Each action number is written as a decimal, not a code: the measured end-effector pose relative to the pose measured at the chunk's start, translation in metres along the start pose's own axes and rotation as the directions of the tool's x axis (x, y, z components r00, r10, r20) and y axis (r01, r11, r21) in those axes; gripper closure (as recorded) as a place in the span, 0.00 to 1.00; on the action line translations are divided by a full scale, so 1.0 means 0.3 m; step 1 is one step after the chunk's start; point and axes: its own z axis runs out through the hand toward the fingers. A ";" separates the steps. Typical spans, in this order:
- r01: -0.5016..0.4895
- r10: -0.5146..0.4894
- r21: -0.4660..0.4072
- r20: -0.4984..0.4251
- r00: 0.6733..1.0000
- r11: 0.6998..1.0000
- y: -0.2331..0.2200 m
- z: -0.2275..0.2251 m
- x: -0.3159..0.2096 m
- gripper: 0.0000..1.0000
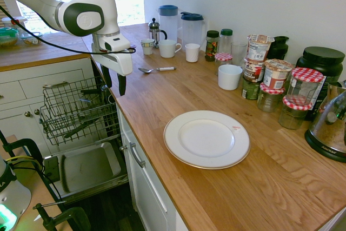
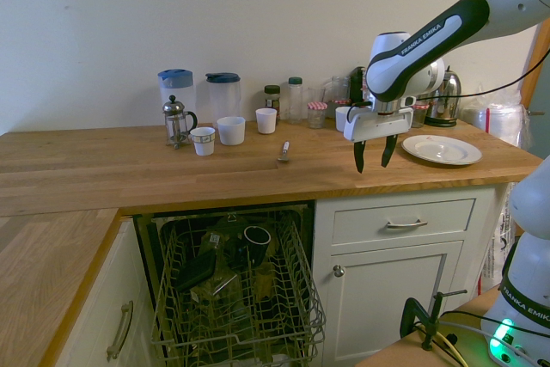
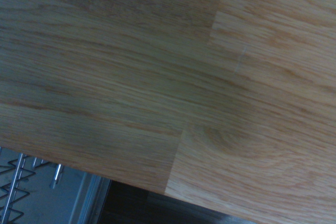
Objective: Put the spoon in the dishwasher
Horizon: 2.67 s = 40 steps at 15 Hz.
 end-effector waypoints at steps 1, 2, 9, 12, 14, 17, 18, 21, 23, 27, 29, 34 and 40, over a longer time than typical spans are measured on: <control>0.000 0.000 0.000 0.000 1.000 1.000 0.000 0.001 0.000 0.00; -0.021 0.021 0.008 0.005 1.000 1.000 -0.006 -0.002 0.001 0.00; -0.430 0.430 0.112 0.027 0.902 0.896 -0.350 -0.125 0.140 0.00; -0.547 0.550 0.108 -0.001 0.835 0.830 -0.512 -0.104 0.197 0.00; -0.603 0.608 0.109 -0.018 0.794 0.790 -0.603 -0.084 0.236 0.00; -0.643 0.648 0.118 -0.010 0.762 0.757 -0.719 -0.047 0.294 0.00; -0.647 0.653 0.119 -0.009 0.757 0.753 -0.753 -0.026 0.314 0.00; -0.655 0.659 0.113 0.002 0.752 0.747 -0.841 0.037 0.359 0.00; -0.660 0.662 0.099 0.008 0.749 0.745 -0.889 0.075 0.381 0.00; -0.659 0.660 0.065 0.013 0.751 0.749 -0.963 0.163 0.391 1.00; -0.660 0.660 0.058 0.016 0.751 0.749 -0.983 0.164 0.392 1.00; -0.664 0.664 0.032 0.034 0.747 0.747 -0.987 0.166 0.391 1.00; -0.665 0.664 0.004 0.043 0.746 0.747 -0.968 0.171 0.405 1.00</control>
